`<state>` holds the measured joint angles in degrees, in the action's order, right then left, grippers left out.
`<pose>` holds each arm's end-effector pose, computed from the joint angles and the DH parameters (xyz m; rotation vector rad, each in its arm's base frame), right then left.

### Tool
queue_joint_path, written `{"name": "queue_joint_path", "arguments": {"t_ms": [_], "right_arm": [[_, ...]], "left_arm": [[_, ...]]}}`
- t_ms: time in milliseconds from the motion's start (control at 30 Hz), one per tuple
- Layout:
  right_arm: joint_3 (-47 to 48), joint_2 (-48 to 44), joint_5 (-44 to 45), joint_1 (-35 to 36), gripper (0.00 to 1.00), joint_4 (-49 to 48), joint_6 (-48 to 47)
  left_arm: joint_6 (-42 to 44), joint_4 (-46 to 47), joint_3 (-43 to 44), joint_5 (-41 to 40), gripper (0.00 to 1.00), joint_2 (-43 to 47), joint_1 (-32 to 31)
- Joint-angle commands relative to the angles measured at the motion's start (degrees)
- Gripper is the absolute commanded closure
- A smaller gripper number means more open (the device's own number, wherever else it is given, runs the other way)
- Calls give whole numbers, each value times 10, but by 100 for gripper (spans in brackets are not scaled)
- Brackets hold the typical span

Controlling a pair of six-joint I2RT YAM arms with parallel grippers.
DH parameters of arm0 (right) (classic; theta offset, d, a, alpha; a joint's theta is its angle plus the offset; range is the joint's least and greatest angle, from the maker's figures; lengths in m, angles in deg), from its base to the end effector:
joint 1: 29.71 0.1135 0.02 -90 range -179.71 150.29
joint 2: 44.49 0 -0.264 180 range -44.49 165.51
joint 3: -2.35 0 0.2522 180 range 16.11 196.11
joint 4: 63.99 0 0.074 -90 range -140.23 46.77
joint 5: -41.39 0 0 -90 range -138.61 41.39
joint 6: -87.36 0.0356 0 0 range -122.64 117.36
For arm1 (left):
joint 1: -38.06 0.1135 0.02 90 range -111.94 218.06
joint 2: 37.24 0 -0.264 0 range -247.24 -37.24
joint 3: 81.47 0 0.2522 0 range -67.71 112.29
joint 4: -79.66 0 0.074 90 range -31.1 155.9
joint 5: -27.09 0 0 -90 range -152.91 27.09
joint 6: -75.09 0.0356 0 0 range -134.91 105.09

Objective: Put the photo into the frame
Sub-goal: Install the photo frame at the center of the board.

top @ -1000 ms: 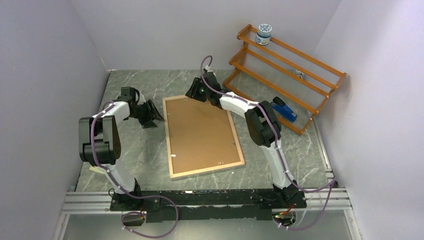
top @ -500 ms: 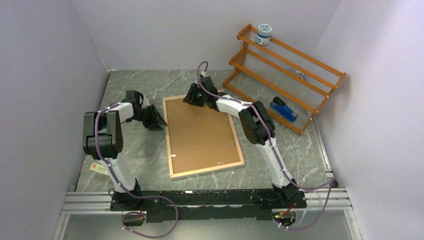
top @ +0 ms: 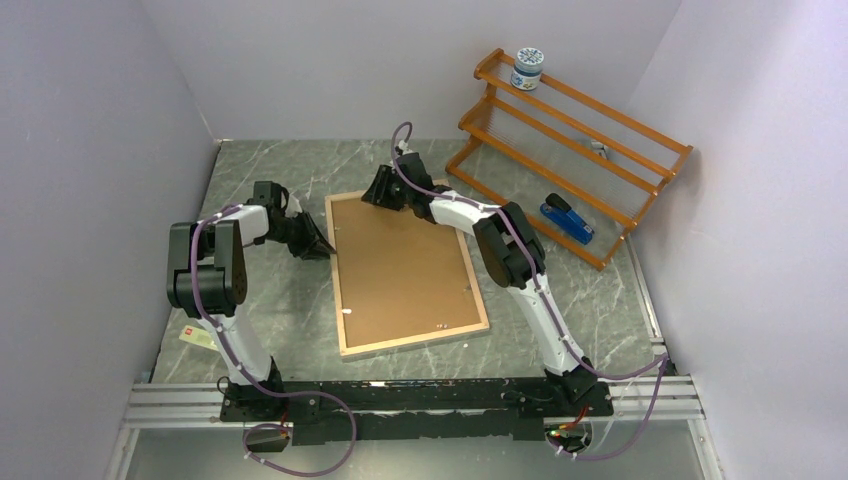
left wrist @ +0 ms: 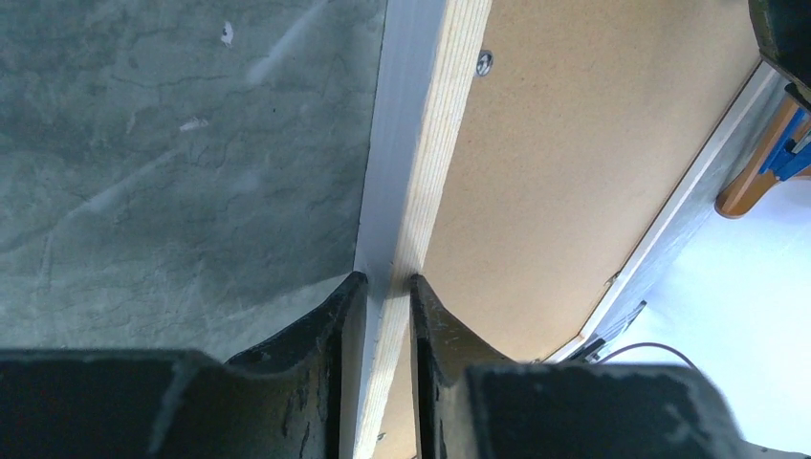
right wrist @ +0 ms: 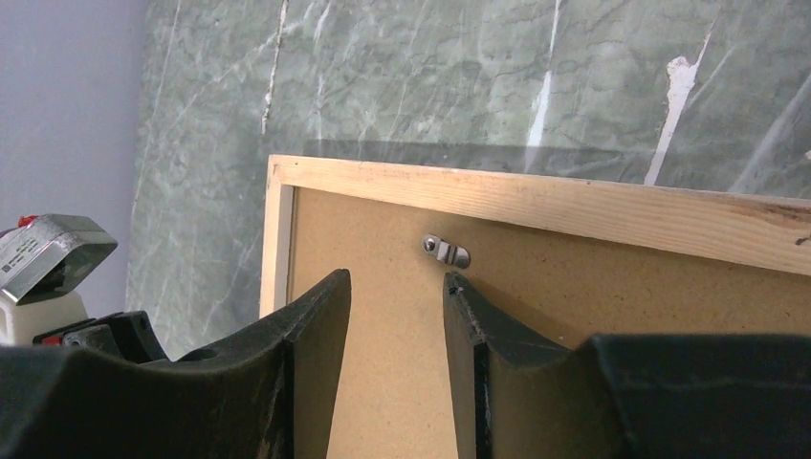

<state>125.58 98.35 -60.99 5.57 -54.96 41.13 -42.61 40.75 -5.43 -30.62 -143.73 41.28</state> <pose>0.4555 0.3317 0.1362 0.0220 2.2383 1.0303 0.3496 0.0006 0.1414 -0.5992 2.7157 -0.8929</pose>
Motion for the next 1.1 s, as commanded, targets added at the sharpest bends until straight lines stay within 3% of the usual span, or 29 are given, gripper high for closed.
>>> {"name": "queue_joint_path", "arguments": {"t_ms": [0,400,767,1067], "right_arm": [[10,26,24,2,56,3,-18],[49,63,43,-1,57,11,11],[45,78,-23,-3,56,-33,30],[24,101,-83,-4,57,-84,114]], "left_arm": [[14,-11,0,-28,75,-10,-3],[32,-25,5,-21,77,-18,-3],[28,-22,9,-10,78,-26,-5],[32,-22,22,8,77,-45,-5]]}}
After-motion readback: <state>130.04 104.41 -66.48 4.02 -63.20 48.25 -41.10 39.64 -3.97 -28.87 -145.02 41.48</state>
